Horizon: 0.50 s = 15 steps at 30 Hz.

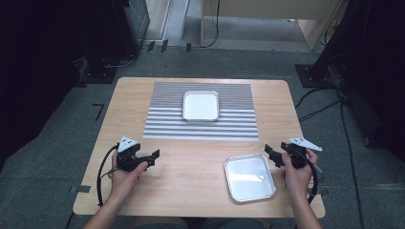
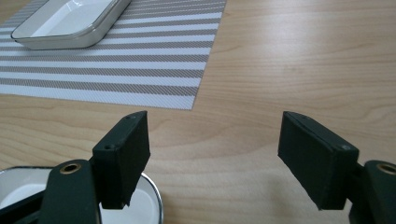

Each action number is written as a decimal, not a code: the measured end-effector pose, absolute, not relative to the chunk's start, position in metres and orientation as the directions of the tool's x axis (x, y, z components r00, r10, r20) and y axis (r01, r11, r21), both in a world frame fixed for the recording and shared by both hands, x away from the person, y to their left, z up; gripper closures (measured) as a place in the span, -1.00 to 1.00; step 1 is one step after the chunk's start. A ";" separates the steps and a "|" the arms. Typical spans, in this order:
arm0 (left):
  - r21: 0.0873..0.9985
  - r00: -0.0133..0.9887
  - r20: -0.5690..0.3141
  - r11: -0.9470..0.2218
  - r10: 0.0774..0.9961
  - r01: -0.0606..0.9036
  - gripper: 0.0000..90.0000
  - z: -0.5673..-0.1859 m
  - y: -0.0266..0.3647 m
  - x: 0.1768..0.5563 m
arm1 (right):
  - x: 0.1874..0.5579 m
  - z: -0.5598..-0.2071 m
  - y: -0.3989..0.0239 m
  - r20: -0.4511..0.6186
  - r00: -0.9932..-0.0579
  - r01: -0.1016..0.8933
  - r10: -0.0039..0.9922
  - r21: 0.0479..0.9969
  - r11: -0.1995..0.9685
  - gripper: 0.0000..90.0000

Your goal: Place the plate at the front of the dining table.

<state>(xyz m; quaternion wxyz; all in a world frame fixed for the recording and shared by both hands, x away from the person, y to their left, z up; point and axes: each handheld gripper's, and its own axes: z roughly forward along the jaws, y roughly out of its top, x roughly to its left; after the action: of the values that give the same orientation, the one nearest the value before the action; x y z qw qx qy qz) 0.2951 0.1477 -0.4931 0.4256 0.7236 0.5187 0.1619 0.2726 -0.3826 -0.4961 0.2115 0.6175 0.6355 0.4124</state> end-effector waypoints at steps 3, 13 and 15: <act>0.779 0.387 -0.205 -0.090 0.899 0.621 -0.74 -0.498 0.161 0.289 | 0.263 -0.499 -0.390 0.243 -0.135 0.613 0.961 0.782 -0.111 -0.44; 0.775 0.345 -0.190 -0.075 0.919 0.627 -0.74 -0.500 0.189 0.274 | 0.244 -0.508 -0.401 0.243 -0.114 0.621 0.963 0.774 -0.122 -0.44; 0.776 0.341 -0.182 -0.079 0.922 0.626 -0.74 -0.501 0.194 0.270 | 0.240 -0.508 -0.402 0.241 -0.110 0.620 0.964 0.775 -0.123 -0.44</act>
<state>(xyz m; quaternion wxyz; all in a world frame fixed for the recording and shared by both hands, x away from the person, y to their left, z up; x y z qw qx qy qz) 0.2705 0.1938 -0.5006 0.4055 0.7113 0.5442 0.1827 0.2395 -0.4025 -0.5082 0.2137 0.6320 0.6267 0.4028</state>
